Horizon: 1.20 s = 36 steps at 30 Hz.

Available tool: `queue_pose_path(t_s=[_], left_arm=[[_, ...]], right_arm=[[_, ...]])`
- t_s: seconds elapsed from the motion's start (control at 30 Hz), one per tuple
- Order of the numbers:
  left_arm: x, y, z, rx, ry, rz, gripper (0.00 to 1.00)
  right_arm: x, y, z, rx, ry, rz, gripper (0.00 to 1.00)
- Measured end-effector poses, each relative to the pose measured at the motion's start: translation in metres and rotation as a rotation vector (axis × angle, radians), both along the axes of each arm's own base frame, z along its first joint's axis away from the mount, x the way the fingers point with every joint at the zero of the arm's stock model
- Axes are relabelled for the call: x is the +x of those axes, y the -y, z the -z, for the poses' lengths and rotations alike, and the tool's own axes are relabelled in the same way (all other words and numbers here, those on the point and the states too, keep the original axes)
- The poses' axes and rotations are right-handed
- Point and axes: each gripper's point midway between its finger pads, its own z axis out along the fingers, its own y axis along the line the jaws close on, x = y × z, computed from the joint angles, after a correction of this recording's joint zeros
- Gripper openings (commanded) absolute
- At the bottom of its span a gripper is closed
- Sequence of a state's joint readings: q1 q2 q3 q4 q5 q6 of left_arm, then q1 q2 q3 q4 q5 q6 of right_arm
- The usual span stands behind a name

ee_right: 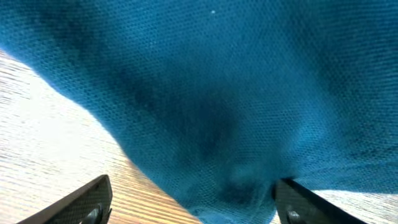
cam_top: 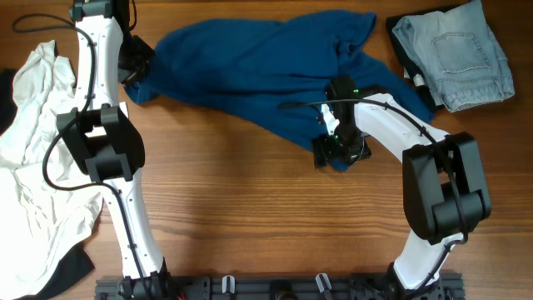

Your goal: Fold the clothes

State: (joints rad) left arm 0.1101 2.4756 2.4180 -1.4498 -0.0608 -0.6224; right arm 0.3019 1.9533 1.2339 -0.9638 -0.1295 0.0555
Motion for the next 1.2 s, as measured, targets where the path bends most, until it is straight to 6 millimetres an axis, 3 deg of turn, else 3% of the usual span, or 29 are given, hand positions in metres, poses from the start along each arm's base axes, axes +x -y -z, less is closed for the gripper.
queue_pose_path(t_s=[0.03,0.07,0.1,0.5,0.63,0.77,0.83,0.87,1.07,1.2], left_arm=[[0.0,0.0,0.0,0.0,0.0,0.0,0.04],[0.0,0.0,0.0,0.0,0.0,0.0,0.04],[0.0,0.0,0.0,0.0,0.0,0.0,0.04],[0.004,0.002,0.0,-0.005,0.015,0.002,0.04],[0.013,0.012,-0.001,0.0,0.048,0.04,0.04],[0.025,0.042,-0.013,0.005,0.106,0.111,0.04],[0.03,0.054,-0.028,0.01,0.152,0.137,0.04],[0.033,0.058,-0.039,0.012,0.183,0.148,0.04],[0.034,0.048,-0.095,0.032,0.308,0.132,0.04],[0.033,0.032,-0.125,0.073,0.379,0.115,0.04]], right_arm=[[0.0,0.001,0.0,0.0,-0.001,0.005,0.38],[0.001,0.002,0.001,-0.002,-0.002,0.013,0.16],[0.001,0.004,0.002,-0.006,-0.004,0.02,0.04],[0.007,0.002,0.003,0.014,0.01,0.031,0.04],[0.026,0.002,-0.007,0.011,0.03,0.042,0.04],[0.068,0.013,-0.046,0.027,0.12,0.097,0.04],[0.083,0.02,-0.062,0.032,0.159,0.12,0.04],[0.099,0.027,-0.082,0.042,0.207,0.147,0.04],[0.131,0.063,-0.143,0.0,0.336,0.214,0.04],[0.15,0.075,-0.187,-0.005,0.45,0.225,0.04]])
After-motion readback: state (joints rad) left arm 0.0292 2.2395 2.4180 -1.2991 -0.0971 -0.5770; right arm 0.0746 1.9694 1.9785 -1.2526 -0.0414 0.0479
